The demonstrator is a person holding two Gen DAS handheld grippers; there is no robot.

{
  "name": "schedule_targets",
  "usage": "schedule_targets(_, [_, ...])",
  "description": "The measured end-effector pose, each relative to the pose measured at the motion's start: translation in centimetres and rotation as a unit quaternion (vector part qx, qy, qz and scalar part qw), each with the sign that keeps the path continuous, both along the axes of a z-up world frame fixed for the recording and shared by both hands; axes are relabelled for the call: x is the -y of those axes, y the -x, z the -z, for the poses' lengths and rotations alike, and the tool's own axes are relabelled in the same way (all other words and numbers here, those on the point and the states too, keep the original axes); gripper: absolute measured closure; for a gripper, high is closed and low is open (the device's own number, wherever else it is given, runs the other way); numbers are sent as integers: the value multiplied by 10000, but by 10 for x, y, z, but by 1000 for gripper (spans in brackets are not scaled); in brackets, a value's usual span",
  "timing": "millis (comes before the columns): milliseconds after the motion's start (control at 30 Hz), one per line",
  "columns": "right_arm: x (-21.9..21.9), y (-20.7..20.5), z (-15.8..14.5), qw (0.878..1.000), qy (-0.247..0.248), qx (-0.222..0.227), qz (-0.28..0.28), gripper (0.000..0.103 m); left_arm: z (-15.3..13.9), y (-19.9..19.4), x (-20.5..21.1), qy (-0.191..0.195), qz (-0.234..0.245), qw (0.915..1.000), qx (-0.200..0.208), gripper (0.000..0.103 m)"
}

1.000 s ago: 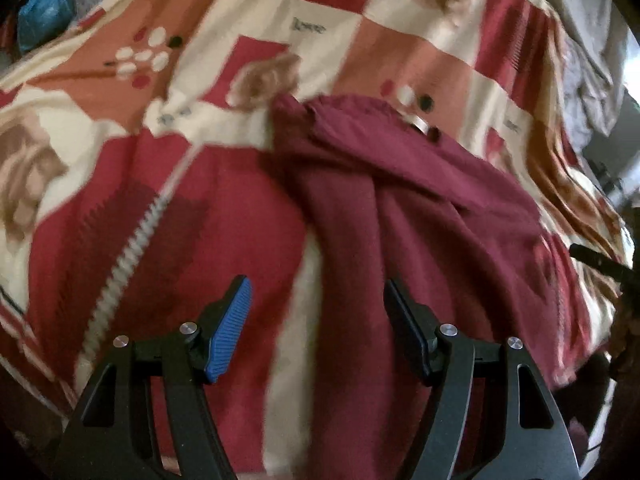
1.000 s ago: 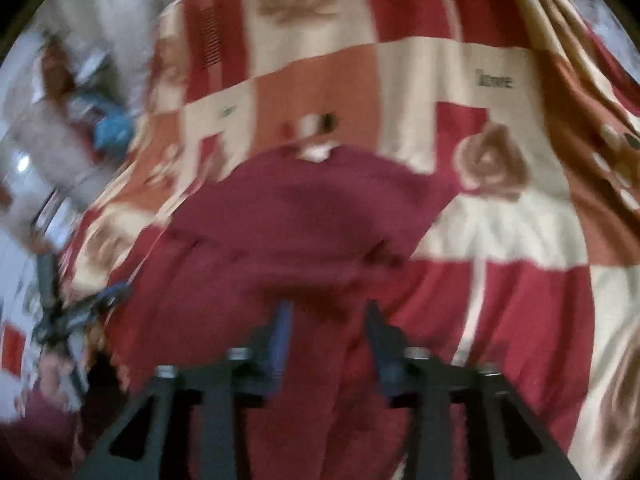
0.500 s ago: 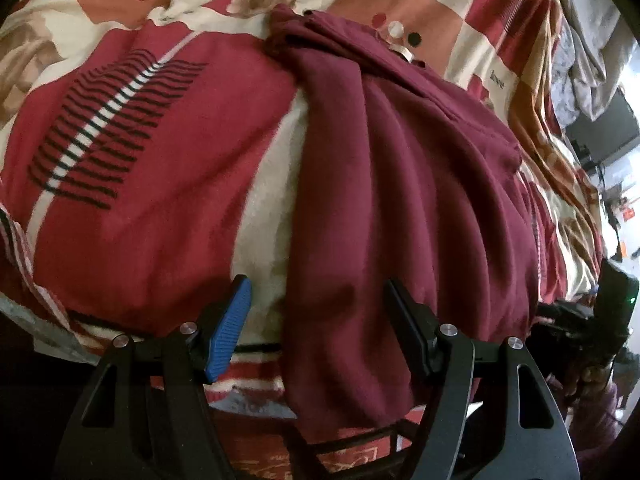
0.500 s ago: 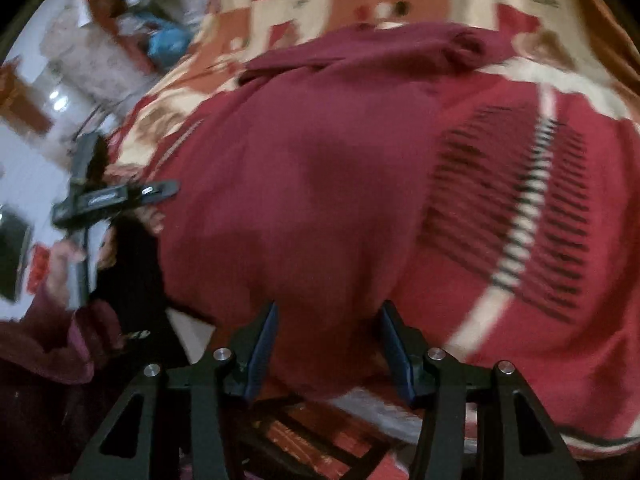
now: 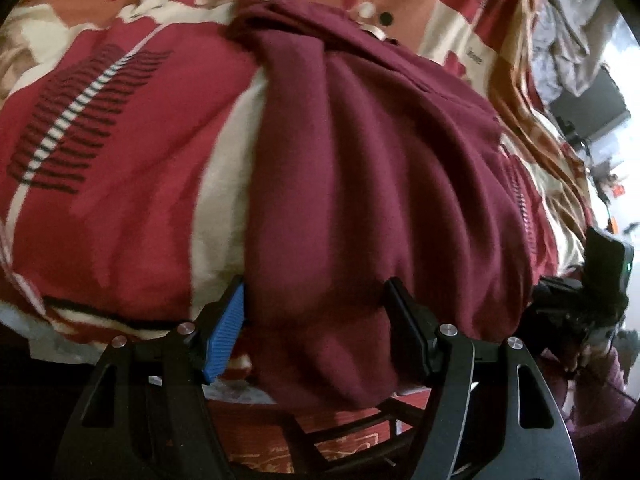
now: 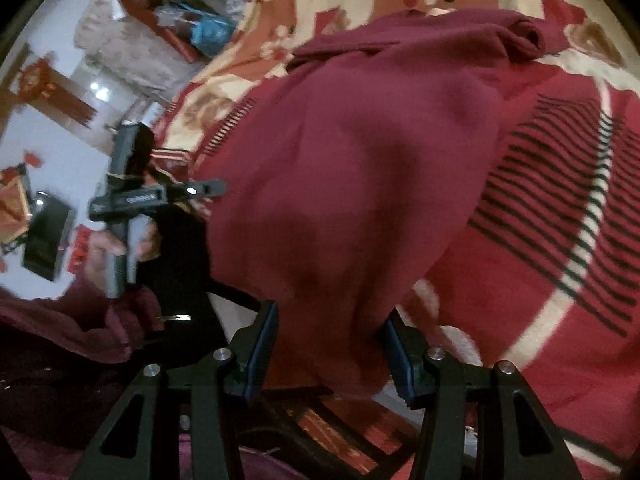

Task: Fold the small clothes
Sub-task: 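Grasp the sweater hem with the left tool while the right tool grips beside it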

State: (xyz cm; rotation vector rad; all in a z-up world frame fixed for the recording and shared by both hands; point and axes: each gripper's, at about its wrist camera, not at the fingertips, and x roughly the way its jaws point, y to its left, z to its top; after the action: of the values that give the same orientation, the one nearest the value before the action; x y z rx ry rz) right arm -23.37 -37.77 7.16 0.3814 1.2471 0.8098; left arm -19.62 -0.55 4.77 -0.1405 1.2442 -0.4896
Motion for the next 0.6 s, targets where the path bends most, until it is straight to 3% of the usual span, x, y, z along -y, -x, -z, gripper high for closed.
schedule_targets(67, [2, -2, 3, 9994, -334, -59, 94, 55, 4, -2, 1, -15, 41, 10000, -62, 36])
schedule_targets(200, [-10, -6, 24, 9990, -209, -401, -20, 55, 0, -6, 0, 178, 99, 9996, -169, 39])
schedule_targets(300, [-21, -9, 27, 9988, -258, -374, -179, 56, 7, -8, 0, 188, 34, 9996, -215, 41])
schedule_targets(333, [-20, -9, 27, 9989, -258, -342, -200, 63, 6, -7, 1, 107, 37, 9998, -152, 49])
schedule_targets(367, [-23, -9, 25, 9990, -277, -282, -220, 67, 4, -5, 3, 58, 77, 9999, -113, 67])
schedule_targets(400, [-22, -9, 23, 9991, -270, -236, -220, 76, 1, -5, 2, 83, 140, 9998, -124, 73])
schedule_targets(467, [-18, -7, 16, 9993, -293, -93, -220, 82, -6, -6, -1, 198, 216, 9995, -118, 88])
schedule_targets(600, [-7, -7, -9, 9973, -701, 174, 104, 87, -31, -13, -10, 691, 301, 9971, -34, 95])
